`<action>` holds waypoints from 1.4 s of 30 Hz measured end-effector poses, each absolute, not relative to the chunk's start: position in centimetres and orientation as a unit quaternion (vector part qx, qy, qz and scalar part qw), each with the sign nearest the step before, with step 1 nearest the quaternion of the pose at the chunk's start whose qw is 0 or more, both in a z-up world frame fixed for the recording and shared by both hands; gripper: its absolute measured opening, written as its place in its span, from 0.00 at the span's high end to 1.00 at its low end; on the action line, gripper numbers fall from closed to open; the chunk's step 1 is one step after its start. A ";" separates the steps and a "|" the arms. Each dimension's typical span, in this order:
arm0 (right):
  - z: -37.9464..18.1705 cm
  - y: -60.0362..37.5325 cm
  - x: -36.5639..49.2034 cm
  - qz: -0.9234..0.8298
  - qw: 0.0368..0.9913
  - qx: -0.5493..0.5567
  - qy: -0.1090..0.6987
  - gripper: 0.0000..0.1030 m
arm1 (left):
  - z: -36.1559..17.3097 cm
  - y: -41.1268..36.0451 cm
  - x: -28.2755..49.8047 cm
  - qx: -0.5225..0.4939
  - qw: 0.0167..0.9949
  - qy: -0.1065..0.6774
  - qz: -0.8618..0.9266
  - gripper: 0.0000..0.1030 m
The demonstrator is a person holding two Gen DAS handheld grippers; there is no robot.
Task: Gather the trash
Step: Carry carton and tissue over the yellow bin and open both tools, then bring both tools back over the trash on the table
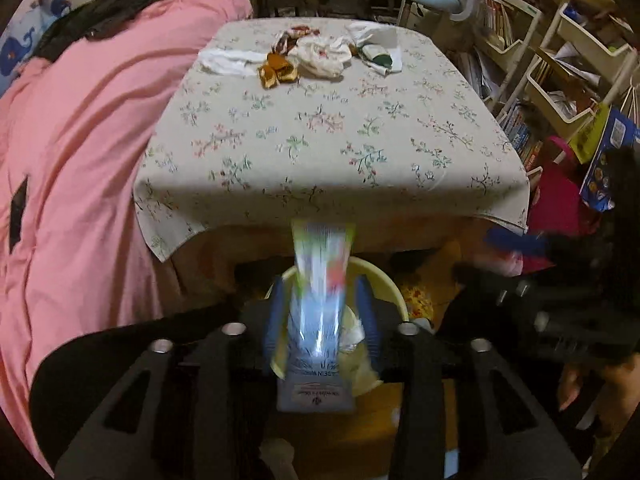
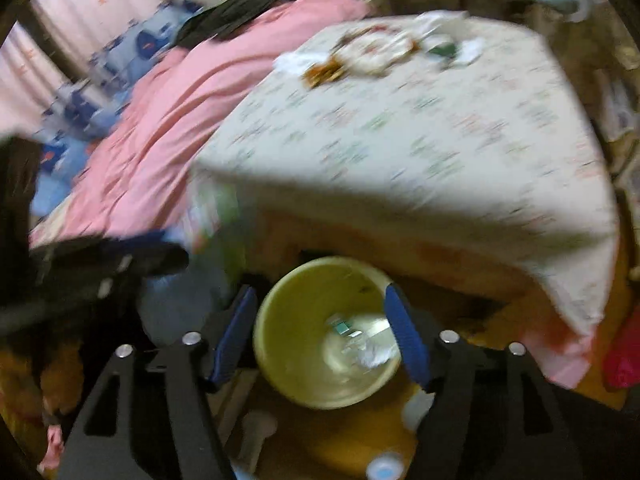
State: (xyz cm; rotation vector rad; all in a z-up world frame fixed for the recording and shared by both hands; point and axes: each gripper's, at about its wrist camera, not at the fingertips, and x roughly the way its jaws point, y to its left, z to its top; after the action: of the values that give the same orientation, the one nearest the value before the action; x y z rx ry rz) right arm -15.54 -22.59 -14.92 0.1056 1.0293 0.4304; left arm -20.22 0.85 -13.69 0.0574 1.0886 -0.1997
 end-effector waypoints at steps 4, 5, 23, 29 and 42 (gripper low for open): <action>-12.6 -23.2 -14.6 0.139 0.891 0.017 0.431 0.12 | -10.9 0.5 -19.6 0.041 0.887 0.456 -0.066 0.38; -11.8 -23.2 -14.2 0.121 0.904 0.006 0.410 0.11 | -10.0 0.3 -19.3 0.046 0.898 0.434 -0.052 0.29; -7.5 -23.0 -4.0 0.050 0.960 -0.003 0.275 0.07 | -2.4 0.2 -4.1 -0.010 0.967 0.253 0.027 0.07; -7.6 -21.8 -0.9 0.044 0.962 -0.023 0.270 0.07 | -2.7 -0.4 0.9 -0.020 0.969 0.247 0.027 0.07; -8.0 -21.0 2.9 0.016 0.958 -0.009 0.286 0.07 | -4.8 1.6 4.3 -0.039 0.964 0.259 0.050 0.07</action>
State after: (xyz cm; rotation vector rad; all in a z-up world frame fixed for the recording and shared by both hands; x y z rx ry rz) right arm 2.92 -21.02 -8.01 -0.0180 0.5797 0.0315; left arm 4.28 1.57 -4.80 -0.0781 0.5248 0.1017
